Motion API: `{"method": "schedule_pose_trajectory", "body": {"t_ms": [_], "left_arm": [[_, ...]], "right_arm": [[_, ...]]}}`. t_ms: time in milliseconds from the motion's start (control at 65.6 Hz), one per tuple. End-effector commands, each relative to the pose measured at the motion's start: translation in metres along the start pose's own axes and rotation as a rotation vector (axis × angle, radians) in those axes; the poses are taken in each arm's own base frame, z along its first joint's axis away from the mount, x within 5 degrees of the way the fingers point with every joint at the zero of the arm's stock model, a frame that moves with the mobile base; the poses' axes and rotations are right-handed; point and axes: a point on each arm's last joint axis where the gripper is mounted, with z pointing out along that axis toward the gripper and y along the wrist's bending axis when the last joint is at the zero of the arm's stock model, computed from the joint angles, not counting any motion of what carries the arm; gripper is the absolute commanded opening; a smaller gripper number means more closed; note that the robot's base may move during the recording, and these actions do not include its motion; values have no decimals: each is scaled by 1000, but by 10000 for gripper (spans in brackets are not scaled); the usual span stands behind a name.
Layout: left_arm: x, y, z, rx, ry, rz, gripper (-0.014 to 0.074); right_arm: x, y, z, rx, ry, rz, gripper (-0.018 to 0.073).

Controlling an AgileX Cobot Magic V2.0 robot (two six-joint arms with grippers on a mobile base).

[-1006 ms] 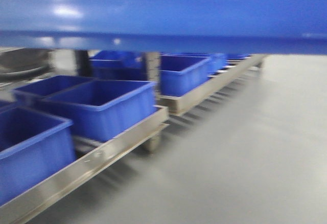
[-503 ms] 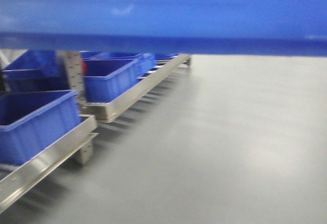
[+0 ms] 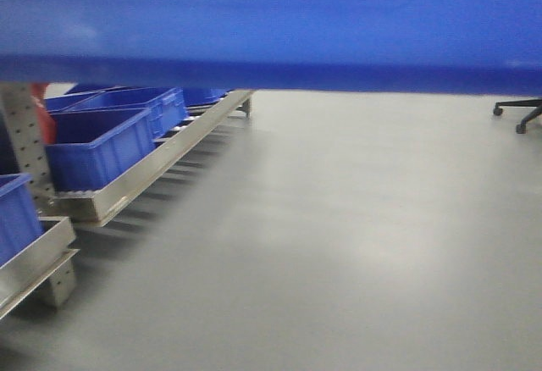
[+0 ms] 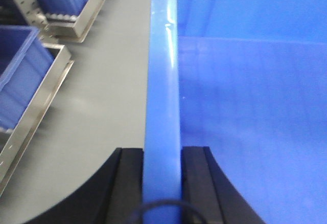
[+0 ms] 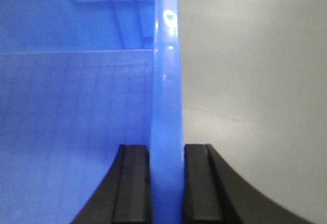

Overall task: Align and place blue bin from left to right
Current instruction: 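Hold the blue bin with both grippers while the base turns away, then carry the blue bin with both grippers across the floor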

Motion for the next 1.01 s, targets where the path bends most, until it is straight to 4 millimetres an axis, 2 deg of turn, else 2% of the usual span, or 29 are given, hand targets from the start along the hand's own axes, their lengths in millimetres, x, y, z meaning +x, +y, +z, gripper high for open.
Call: {"method": "schedule_pose_trajectory", "body": {"t_ms": [0, 991], "left_arm": [[-11, -2, -7, 55, -101, -7, -111], [-11, -2, -7, 55, -101, -7, -111]], "right_arm": [[-9, 3, -6, -53, -73, -4, -70], [-9, 3, -6, -53, -73, -4, -70]]}}
